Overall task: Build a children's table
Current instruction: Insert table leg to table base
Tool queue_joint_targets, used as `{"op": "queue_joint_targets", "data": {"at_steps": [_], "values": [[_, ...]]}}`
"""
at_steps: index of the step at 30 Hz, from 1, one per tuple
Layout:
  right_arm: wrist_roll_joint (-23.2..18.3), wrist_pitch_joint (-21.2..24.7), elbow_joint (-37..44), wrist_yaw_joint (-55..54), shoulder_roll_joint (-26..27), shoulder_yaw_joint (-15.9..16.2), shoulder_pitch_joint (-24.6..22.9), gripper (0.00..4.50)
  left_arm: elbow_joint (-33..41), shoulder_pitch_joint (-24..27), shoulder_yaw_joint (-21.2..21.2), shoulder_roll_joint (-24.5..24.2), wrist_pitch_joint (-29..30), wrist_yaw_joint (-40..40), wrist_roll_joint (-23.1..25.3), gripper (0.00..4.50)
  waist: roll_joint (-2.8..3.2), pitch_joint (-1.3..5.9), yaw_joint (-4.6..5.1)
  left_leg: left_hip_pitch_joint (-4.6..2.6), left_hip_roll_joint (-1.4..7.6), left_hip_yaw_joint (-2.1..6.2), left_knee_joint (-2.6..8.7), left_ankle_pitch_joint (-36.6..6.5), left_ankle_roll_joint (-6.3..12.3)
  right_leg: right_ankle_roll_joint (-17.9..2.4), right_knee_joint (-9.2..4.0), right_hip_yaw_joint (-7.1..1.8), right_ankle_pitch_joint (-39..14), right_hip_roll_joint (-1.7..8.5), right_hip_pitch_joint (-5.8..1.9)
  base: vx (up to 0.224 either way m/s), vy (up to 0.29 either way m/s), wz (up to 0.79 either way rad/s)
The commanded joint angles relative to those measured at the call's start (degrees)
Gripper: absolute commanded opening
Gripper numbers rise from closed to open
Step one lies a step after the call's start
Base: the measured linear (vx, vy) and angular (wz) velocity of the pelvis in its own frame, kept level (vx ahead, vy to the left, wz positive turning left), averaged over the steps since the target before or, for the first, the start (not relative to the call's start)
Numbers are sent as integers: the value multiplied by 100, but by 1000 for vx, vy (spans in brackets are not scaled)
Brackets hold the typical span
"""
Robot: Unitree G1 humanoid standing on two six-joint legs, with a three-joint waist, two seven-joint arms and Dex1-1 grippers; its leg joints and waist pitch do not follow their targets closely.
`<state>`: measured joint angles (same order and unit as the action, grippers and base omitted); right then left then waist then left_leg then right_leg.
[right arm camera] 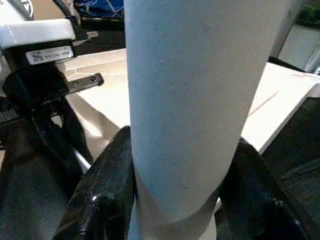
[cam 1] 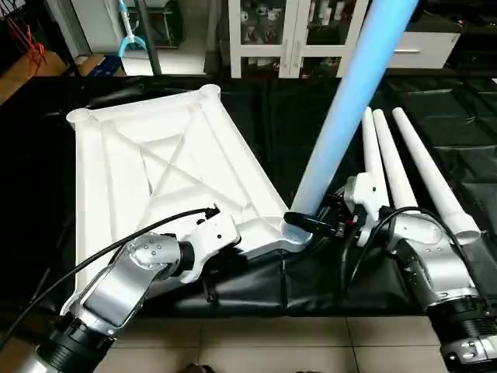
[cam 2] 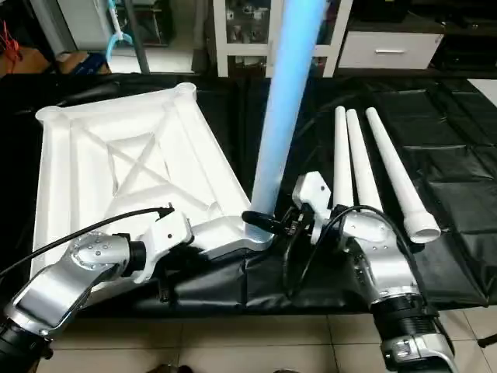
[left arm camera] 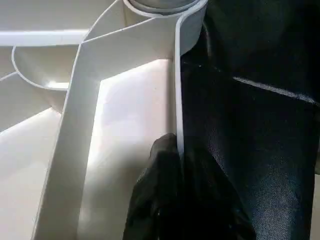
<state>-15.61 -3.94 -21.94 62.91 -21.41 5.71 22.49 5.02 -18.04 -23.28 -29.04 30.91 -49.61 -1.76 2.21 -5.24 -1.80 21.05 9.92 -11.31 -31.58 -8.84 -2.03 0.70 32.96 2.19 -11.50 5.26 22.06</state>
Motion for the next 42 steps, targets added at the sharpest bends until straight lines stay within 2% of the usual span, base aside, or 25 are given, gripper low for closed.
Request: {"op": "queue_joint_targets", "data": {"at_steps": [1,5,7,9,10,13,17,23,24,27,28,29,30,32,34,36,37,38,39,40,41,42], "values": [[488,407,-761,-223,67,379,-397,186,96,-15,-5,22,-21,27,18,0,34,87,56,-193,290,267,503,-3724,-262,-610,-612,-189,-3350,248,128,0,0,0],[261,492,-853,-485,197,103,-285,186,99,-14,74,18,-7,88,14,0,34,61,81,-200,287,289,513,-3915,-296,-548,-638,-171,-3567,250,147,0,0,0],[248,482,-881,-501,201,63,-276,186,99,-9,79,17,-9,95,16,0,54,37,87,-190,290,319,534,-4038,-327,-472,-645,-151,-3690,252,150,0,0,0],[243,468,-888,-503,194,46,-280,186,101,1,80,14,-11,101,19,0,57,27,88,-216,289,323,541,-4129,-345,-448,-664,-146,-3688,249,164,0,0,0],[241,466,-887,-504,193,43,-282,186,102,2,81,14,-11,103,20,0,49,29,88,-215,289,321,546,-4115,-342,-448,-667,-148,-3650,249,160,0,0,0],[178,448,-876,-537,226,-15,-323,186,112,16,96,23,-1,139,26,0,66,50,80,-190,306,298,587,-3914,-334,-604,-638,-169,-3059,235,125,0,0,0],[176,426,-841,-556,255,-19,-373,186,103,17,106,24,-9,148,28,0,73,42,71,-207,306,265,583,-3899,-337,-690,-636,-191,-2927,234,146,0,0,0],[177,238,-921,-958,411,-171,-250,186,85,-8,169,75,21,239,14,0,57,19,66,-222,293,275,581,-3942,-314,-551,-689,-182,-3392,263,161,0,0,0],[225,119,-1032,-1316,509,-280,-139,186,78,-29,232,140,55,344,9,0,59,18,77,-211,291,280,583,-3935,-322,-533,-689,-173,-3447,270,161,0,0,0],[271,20,-1164,-1730,623,-410,-14,186,60,-74,298,229,95,474,12,0,64,14,109,-116,285,316,610,-3825,-316,-501,-653,-133,-3402,276,96,-7,2,-6],[281,-26,-1268,-2031,728,-509,73,186,43,-118,354,330,132,618,25,0,60,18,109,-110,288,312,613,-3790,-311,-504,-646,-139,-3351,278,94,-20,7,-18],[310,-81,-1405,-2422,874,-608,180,186,17,-183,438,499,177,858,49,0,68,2,120,-112,289,299,611,-3764,-308,-550,-650,-147,-3305,280,124,0,0,0],[375,-131,-1505,-2680,955,-633,254,186,-2,-228,490,612,226,998,49,0,75,-23,143,-131,277,295,600,-3833,-329,-553,-675,-125,-3420,278,154,0,0,0],[459,-212,-1658,-3000,1055,-655,360,186,-25,-283,526,739,283,1146,58,0,70,-25,189,-140,268,305,602,-3860,-307,-520,-682,-91,-3473,278,125,0,0,0],[456,-207,-1791,-3216,1151,-694,467,186,-62,-339,545,843,306,1290,102,0,77,-58,222,-104,258,309,602,-3810,-224,-500,-704,-75,-3543,293,107,0,0,0],[508,-229,-2085,-3737,1341,-743,722,186,-165,-479,600,1089,360,1636,213,0,111,-93,239,-150,254,297,599,-3959,-251,-488,-733,-53,-3669,278,167,0,0,0],[580,-251,-2352,-4207,1485,-775,953,186,-274,-615,662,1326,428,1967,292,0,120,-104,250,-170,248,314,595,-4036,-267,-454,-740,-14,-3672,271,157,0,0,0],[639,-270,-2518,-4508,1559,-792,1087,186,-340,-696,704,1472,472,2172,331,0,116,-118,267,-160,247,316,605,-4048,-270,-456,-742,3,-3629,265,151,0,0,0],[673,-280,-2633,-4727,1611,-810,1177,186,-388,-751,739,1578,493,2331,366,0,132,-141,286,-153,248,326,625,-4151,-287,-442,-733,57,-3561,245,128,0,0,0],[695,-288,-2723,-4886,1649,-824,1246,186,-429,-794,766,1656,505,2448,393,0,142,-140,283,-180,248,330,634,-4250,-280,-421,-752,93,-3532,235,122,0,0,0],[719,-295,-2904,-5167,1741,-847,1389,186,-516,-876,795,1793,519,2681,479,0,163,-140,301,-179,259,328,650,-4323,-257,-440,-742,117,-3272,232,86,0,0,0],[774,-333,-3035,-5393,1803,-849,1488,186,-575,-931,781,1855,522,2820,560,0,193,-165,303,-179,271,317,694,-4428,-251,-479,-731,152,-3074,214,86,-54,33,-13]]}}
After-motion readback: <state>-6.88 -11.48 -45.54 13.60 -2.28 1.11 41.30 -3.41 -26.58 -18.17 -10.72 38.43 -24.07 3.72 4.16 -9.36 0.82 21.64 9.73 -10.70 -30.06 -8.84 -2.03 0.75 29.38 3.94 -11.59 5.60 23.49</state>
